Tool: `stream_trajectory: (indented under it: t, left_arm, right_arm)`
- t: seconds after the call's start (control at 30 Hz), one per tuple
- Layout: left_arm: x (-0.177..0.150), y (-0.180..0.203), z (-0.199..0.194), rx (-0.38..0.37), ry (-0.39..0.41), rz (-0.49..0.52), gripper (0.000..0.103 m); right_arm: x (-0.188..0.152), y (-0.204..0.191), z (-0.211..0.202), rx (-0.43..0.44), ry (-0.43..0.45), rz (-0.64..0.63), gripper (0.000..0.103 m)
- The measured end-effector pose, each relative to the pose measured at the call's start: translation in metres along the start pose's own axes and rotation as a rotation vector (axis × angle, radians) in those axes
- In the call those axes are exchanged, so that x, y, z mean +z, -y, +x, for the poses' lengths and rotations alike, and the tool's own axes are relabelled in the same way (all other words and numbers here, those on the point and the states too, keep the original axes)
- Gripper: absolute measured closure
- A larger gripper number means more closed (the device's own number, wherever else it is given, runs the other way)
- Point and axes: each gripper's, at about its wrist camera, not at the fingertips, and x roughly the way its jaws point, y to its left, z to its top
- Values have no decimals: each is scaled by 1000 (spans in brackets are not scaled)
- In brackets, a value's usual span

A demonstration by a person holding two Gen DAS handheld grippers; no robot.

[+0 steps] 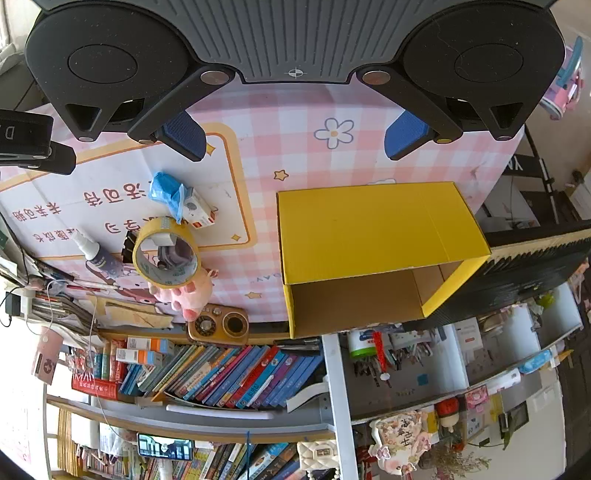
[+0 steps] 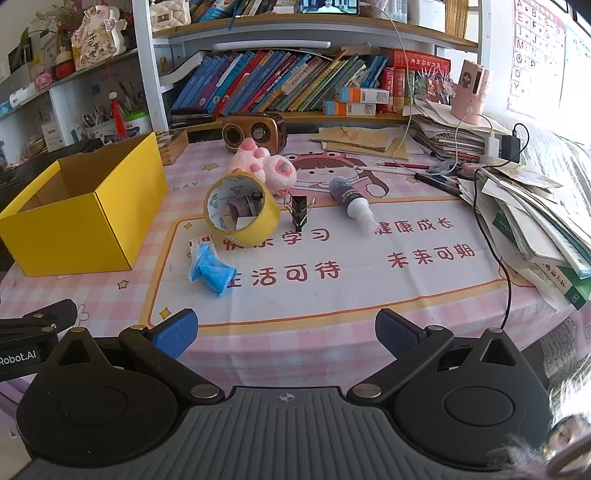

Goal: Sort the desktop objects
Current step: 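Move both tools toward the blue glove and spray bottle on the desk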

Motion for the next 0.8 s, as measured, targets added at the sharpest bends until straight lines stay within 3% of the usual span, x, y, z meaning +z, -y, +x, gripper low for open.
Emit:
stream_trajectory:
  t: [0.8]
  left_arm:
    - [-1, 1, 6, 7, -31, -13, 0]
  right_arm:
    - [1, -3, 3, -6, -6, -2, 0]
